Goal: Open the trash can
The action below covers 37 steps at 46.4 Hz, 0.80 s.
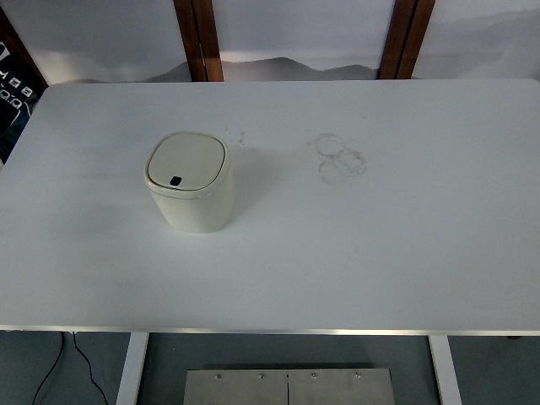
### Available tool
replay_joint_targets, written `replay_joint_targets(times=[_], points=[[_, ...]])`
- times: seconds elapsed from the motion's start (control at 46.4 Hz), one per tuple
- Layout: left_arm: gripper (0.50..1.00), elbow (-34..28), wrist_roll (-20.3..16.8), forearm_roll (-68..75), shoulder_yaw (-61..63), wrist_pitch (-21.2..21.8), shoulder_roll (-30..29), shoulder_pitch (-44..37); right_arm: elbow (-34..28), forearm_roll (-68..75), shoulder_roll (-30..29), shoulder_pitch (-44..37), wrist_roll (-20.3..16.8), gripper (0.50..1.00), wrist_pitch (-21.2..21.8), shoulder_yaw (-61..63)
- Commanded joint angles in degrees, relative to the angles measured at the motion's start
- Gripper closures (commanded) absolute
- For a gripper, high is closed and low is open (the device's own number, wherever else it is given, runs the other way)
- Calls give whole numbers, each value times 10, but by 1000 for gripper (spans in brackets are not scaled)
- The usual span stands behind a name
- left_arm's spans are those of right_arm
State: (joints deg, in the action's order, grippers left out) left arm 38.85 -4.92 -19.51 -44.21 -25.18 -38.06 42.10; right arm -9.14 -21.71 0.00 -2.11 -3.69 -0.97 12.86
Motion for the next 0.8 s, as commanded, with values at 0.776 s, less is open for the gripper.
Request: replay_joint_targets(times=[0.776], points=[[500, 0, 0, 7, 0, 13, 0, -1, 0, 0, 0, 0, 1, 505, 0, 1]])
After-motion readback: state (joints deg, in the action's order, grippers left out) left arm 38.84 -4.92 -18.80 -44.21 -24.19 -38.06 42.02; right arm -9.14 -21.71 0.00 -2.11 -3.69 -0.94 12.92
